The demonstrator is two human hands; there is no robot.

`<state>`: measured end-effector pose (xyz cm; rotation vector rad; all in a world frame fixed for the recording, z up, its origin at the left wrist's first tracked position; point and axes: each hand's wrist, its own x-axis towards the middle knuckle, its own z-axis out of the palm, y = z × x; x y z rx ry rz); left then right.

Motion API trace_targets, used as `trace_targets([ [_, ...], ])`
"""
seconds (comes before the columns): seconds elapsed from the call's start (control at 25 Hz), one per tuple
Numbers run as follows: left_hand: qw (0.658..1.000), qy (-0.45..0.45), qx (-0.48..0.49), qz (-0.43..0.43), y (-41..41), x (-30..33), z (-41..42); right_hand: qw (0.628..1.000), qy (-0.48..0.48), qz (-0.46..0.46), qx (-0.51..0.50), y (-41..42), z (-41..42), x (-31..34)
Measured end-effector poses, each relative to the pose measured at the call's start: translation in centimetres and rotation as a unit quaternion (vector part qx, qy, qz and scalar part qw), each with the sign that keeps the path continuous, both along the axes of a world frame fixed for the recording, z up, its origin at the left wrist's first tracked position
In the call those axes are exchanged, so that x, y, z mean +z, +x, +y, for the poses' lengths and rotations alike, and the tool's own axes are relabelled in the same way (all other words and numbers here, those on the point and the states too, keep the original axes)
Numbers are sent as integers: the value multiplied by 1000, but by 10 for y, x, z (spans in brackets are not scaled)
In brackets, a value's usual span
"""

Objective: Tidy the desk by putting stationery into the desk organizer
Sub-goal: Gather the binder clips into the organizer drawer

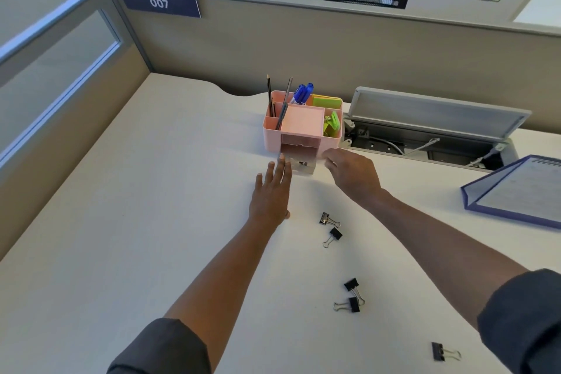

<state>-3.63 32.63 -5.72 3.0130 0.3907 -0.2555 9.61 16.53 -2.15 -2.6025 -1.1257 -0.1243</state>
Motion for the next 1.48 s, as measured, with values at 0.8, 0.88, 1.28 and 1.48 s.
trace_targets([
  [0.8, 978, -145, -60, -135, -100, -1, -257, 995, 23, 72, -69, -161, -268, -45],
  [0.88, 979, -147, -67, -123, -113, -5, -280, 993, 21, 90, -79, -170, -286, -47],
  [1.28, 987, -107, -67, -97, -142, -8, -343, 990, 14, 120, -71, -209, -349, -63],
  [1.48, 985, -130, -62, -93, -141, -7, -352, 988, -6, 136, -69, -205, -355, -61],
])
